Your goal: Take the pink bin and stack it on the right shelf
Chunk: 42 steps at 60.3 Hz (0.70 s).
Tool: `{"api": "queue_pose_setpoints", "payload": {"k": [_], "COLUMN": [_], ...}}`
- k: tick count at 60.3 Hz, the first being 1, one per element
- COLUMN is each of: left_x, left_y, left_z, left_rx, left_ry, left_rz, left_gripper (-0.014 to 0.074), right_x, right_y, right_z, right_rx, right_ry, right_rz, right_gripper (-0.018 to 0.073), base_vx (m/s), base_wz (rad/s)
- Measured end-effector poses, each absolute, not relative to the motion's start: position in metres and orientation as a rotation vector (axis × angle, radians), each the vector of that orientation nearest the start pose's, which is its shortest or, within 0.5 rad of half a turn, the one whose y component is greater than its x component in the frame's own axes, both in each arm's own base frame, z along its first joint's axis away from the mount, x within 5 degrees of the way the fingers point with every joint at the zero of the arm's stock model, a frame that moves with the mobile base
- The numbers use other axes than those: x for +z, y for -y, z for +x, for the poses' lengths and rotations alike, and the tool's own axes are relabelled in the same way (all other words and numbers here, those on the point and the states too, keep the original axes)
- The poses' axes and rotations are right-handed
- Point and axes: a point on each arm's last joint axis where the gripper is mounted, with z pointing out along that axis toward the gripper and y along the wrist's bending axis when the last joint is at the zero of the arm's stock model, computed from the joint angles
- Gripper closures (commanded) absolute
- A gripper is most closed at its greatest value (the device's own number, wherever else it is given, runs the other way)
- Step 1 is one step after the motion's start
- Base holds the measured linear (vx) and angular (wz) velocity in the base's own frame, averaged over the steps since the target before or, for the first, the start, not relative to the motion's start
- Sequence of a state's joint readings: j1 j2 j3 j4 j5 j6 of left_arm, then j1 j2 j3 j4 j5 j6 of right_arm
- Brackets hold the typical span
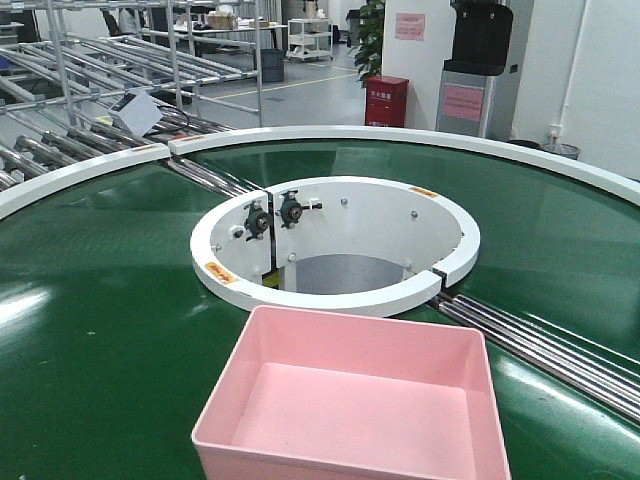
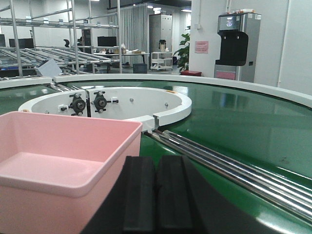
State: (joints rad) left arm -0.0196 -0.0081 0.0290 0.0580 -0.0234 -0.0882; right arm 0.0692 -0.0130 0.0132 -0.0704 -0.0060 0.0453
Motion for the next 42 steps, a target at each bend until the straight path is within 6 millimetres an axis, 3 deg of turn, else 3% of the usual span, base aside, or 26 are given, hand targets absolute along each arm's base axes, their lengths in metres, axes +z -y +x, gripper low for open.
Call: {"api": "queue_pose_setpoints", "payload": {"k": [5, 12, 17, 21, 25, 33, 42], "left_x": [0.221, 0.272, 0.300, 0.311, 0.314, 0.314, 0.308], "left_y": [0.001, 0.000, -0.001, -0.001, -0.002, -0.002, -0.002], "left_z": [0.054, 0.041, 0.038, 0.040, 0.046, 0.054, 0.066], "left_rx": [-0.067, -0.069, -0.061, -0.052, -0.045, -0.045, -0.005], "left_ry": [-1.442, -1.385, -1.497, -1.637, -1.766, -1.850, -1.986], "left_rz": [-0.029, -0.038, -0.050, -0.062, -0.071, -0.079, -0.036], "left_gripper": [0.0602, 0.0602, 0.0602, 0.0602, 0.0602, 0.0573, 0.0370], "right_x": [0.231, 0.278, 0.301, 0.311, 0.312, 0.302, 0.291], "right_y": [-0.003, -0.001, 0.000, 0.000, -0.001, -0.003, -0.005], "right_z": [0.051, 0.041, 0.041, 0.048, 0.059, 0.080, 0.102], "right_rx": [0.035, 0.025, 0.013, 0.010, 0.012, 0.017, -0.018], "right_ry": [-1.451, -1.481, -1.627, -1.759, -1.887, -2.041, -2.228], "right_rz": [-0.065, -0.055, -0.052, -0.049, -0.047, -0.047, -0.112], "right_gripper": [0.0568, 0.0568, 0.0568, 0.0568, 0.0568, 0.0538, 0.0316], "base_vx": [0.00, 0.00, 0.00, 0.00, 0.00, 0.00, 0.00], "base_wz": [0.00, 0.00, 0.00, 0.00, 0.00, 0.00, 0.00]}}
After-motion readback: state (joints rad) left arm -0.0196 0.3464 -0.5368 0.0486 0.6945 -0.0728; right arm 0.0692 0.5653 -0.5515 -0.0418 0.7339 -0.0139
